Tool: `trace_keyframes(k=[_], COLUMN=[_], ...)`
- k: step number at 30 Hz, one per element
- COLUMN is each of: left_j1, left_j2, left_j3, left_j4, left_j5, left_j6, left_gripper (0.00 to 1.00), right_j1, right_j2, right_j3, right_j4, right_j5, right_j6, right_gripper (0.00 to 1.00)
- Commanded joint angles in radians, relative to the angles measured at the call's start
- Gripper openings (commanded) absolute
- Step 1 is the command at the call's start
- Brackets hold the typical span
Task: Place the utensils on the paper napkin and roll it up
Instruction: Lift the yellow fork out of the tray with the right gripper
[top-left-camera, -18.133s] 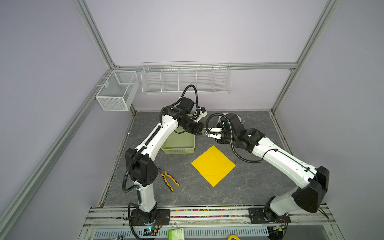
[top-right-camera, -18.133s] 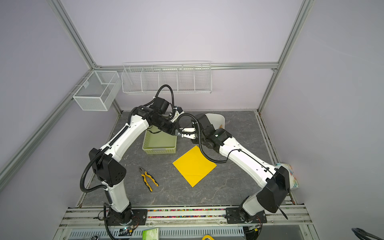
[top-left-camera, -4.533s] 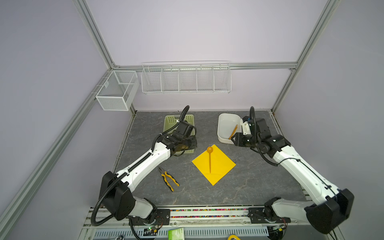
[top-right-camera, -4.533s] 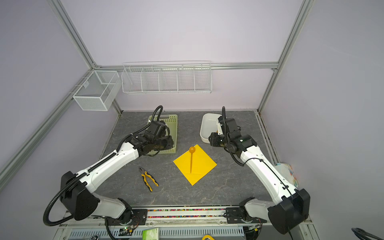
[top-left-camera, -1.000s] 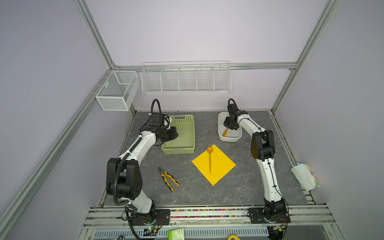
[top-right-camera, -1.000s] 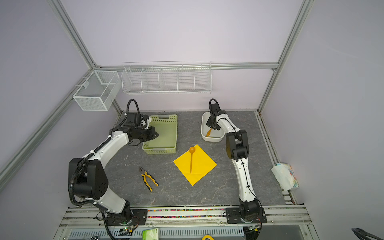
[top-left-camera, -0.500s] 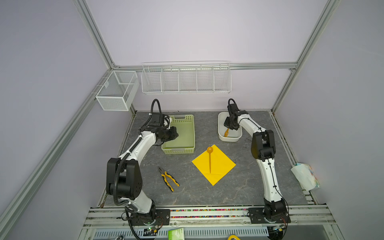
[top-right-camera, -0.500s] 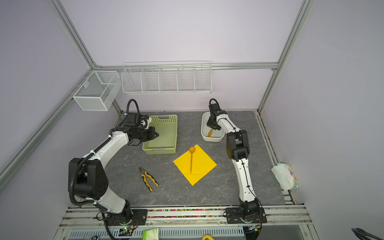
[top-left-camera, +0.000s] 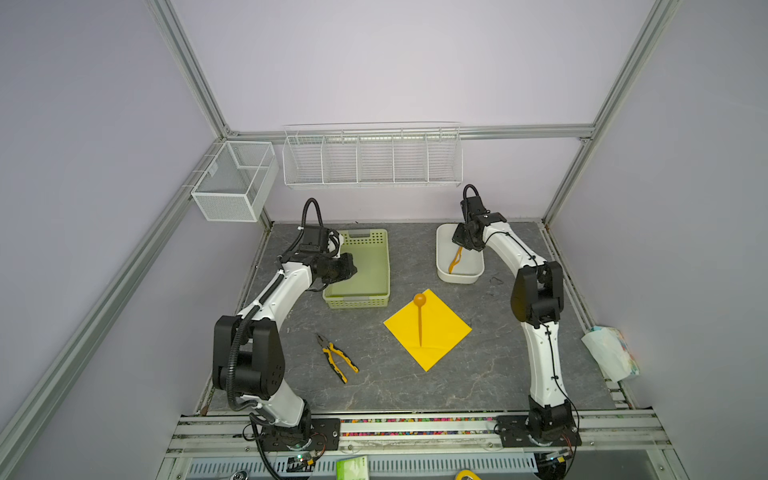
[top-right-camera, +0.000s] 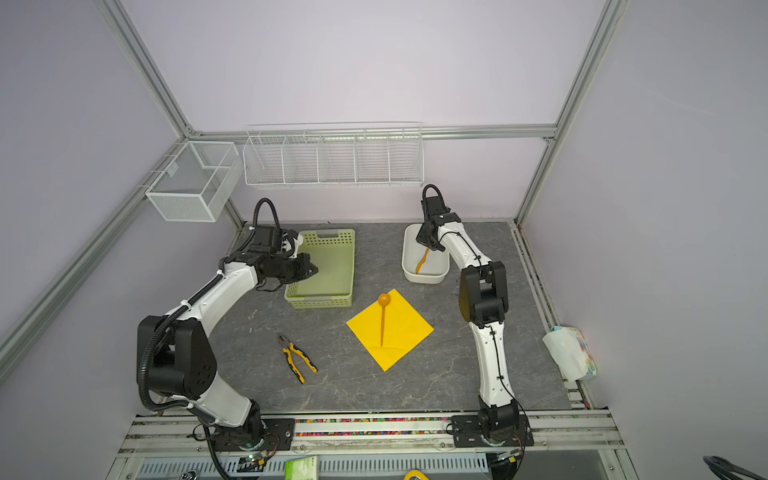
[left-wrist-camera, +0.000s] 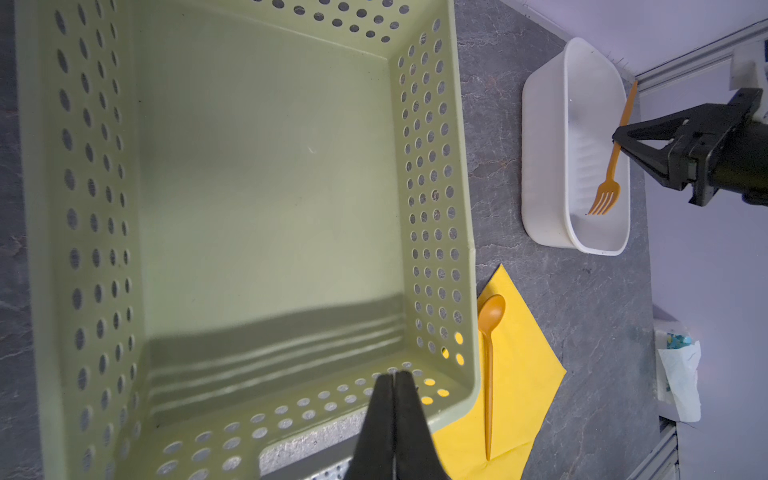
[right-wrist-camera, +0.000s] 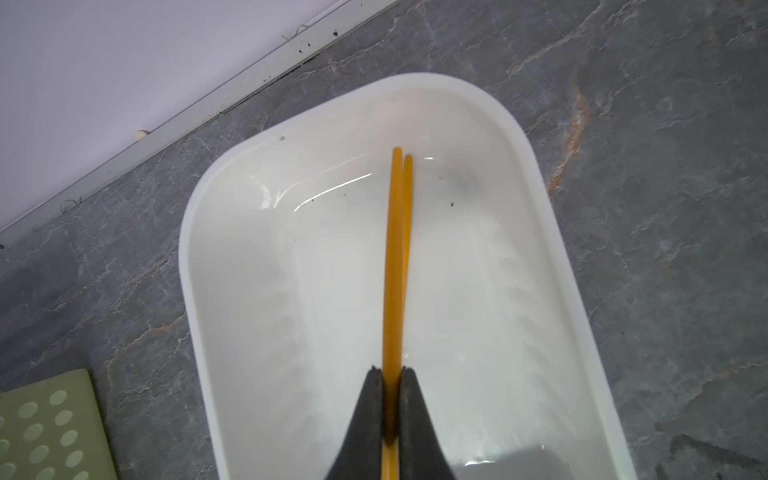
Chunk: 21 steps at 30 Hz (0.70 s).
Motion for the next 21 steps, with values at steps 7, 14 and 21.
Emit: trace_keyframes(k=[7, 14, 21], left_j1=[0.006, 0.007, 0.006], left_j2=[0.017, 0.009, -0.008], left_j3=[-0.013, -0.013, -0.015], left_j4=[0.017, 0.019, 0.022], left_j5=[0.023, 0.036, 0.055], left_j6=[-0.008, 0.0, 0.001], left_gripper=[0.04, 0.04, 0.04], right_j1=[-0.003, 0.0, 0.009], right_j2=[-0.035, -0.176, -0.332], right_j3=[-0.045, -0.229, -0.404], right_j4=[0.015, 0.224, 0.373], right_j5=[-0.028, -0.178, -0.427], right_j6=[-0.051, -0.176, -0.46], right_gripper=[0.08, 0.07, 0.07])
